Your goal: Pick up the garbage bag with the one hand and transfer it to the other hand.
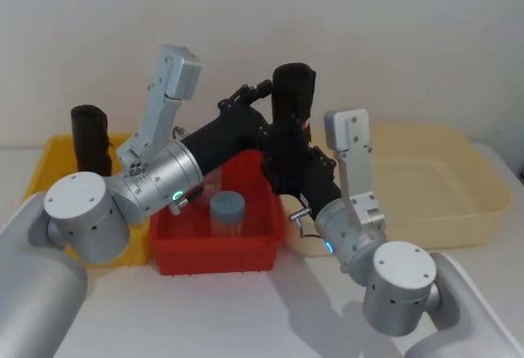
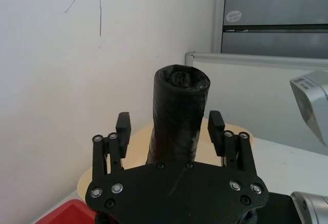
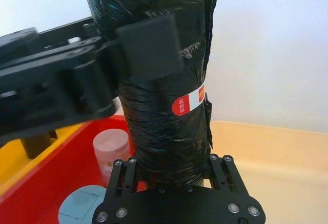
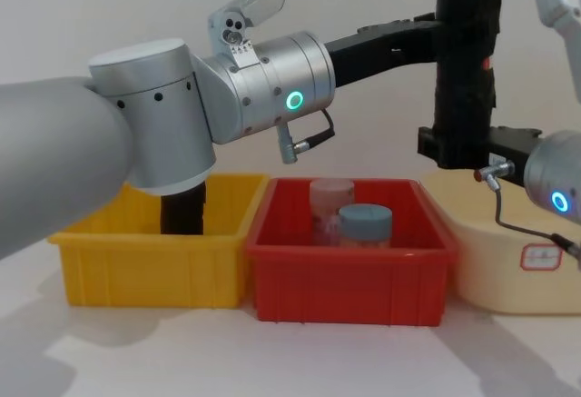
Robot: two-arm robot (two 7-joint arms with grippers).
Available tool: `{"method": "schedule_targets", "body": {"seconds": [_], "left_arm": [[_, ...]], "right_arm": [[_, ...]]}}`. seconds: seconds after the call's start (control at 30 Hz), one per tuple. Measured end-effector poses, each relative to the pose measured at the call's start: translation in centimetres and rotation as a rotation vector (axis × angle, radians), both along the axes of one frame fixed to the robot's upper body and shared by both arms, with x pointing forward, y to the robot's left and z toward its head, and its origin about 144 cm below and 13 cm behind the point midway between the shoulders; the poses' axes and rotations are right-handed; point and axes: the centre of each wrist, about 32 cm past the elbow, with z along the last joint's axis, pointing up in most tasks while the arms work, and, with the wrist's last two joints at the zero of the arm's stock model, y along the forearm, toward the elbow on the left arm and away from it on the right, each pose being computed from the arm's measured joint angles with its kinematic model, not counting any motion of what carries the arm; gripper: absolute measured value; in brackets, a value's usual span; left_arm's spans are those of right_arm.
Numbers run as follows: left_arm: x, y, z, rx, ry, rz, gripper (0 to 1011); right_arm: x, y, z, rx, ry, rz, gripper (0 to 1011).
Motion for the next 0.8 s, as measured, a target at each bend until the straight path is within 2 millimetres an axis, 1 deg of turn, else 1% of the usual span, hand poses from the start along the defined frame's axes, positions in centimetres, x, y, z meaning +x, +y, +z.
{"method": "schedule_targets", "body": {"seconds": [0.1,0.13,0.17,0.5,0.8], "left_arm": [[0.0,0.0,0.0,0.000,0.000,0.000,969],[0.0,0.0,0.0,0.000,0.000,0.000,969],[0.0,0.0,0.0,0.000,0.000,0.000,1001],[0.0,0.0,0.0,0.000,0.000,0.000,1001],[0.0,0.0,0.0,0.000,0.000,0.000,1001]], "right_arm": [[0.2,-0.3,0.2,0.004,0.009,-0.009,587],[0.4,-0.5,0.3,0.007,0.015,-0.016,587],[0.5,-0.6,0.3,0.008,0.018,-0.020,587],[2.3,-2.7,0.9,0.021,0.062,-0.100,587],[4.3,-5.5,1.5,0.021,0.095,-0.215,587]]}}
